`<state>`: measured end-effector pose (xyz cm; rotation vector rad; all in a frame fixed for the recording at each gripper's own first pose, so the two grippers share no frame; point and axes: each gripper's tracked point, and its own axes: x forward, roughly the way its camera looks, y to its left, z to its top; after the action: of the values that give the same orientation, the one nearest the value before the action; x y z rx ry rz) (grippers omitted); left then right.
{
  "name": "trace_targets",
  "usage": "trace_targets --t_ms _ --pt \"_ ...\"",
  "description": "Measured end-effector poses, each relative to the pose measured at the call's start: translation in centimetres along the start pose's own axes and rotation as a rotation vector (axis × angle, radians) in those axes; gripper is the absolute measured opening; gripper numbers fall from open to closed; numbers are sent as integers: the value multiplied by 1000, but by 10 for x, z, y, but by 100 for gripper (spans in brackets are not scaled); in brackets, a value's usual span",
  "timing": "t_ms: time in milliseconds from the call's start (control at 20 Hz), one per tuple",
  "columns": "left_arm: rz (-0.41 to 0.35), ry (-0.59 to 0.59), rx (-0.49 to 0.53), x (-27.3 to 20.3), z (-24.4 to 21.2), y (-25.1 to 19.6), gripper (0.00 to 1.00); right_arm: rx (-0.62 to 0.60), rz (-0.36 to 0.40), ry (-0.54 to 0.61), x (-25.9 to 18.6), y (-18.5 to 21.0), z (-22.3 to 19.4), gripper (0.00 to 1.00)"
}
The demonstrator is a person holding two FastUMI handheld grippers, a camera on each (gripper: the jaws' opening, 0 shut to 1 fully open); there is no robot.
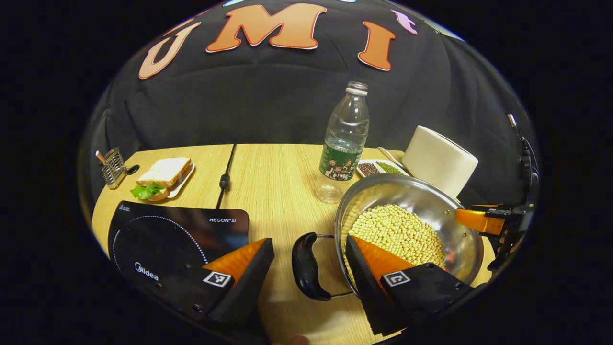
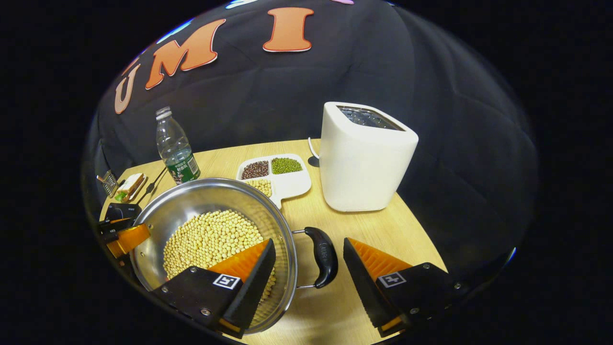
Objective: First push the handle of the pot to place it horizontally, then grasp the pot with both hands and set it on the induction cooktop.
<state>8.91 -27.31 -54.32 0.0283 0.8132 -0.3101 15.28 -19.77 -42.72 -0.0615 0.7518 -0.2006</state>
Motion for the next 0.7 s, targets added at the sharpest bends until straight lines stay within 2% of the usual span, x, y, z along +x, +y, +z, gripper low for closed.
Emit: trace_targets --t_ms 150,200,250,350,400,450,500,550,600,650,700 --pt "-46 18 0 6 -4 -12 98 24 12 36 10 3 -8 86" --pt "-51 29 1 8 -8 -13 98 28 -1 48 13 -1 -11 83" --pt "-50 37 0 11 -10 -13 98 38 8 51 8 -1 -10 75" --pt "-56 33 -10 15 -9 -15 88 44 21 52 13 1 -12 68" --pt "-56 41 0 15 -8 -15 79 40 22 53 13 1 -13 67" --pt "-55 45 1 17 -8 -12 77 42 16 49 12 1 -13 60" --pt "-53 43 -12 19 -6 -12 75 46 8 31 13 2 -12 64" --pt "-42 39 -36 22 -4 -10 70 38 4 1 14 2 -9 62" --pt "-27 41 -57 20 -3 -9 73 41 3 -11 14 1 -9 61" --pt "-10 44 -56 19 -4 -6 67 69 6 -5 12 2 -10 58" --pt "1 63 -52 16 -7 -5 66 101 9 12 10 5 -12 55"
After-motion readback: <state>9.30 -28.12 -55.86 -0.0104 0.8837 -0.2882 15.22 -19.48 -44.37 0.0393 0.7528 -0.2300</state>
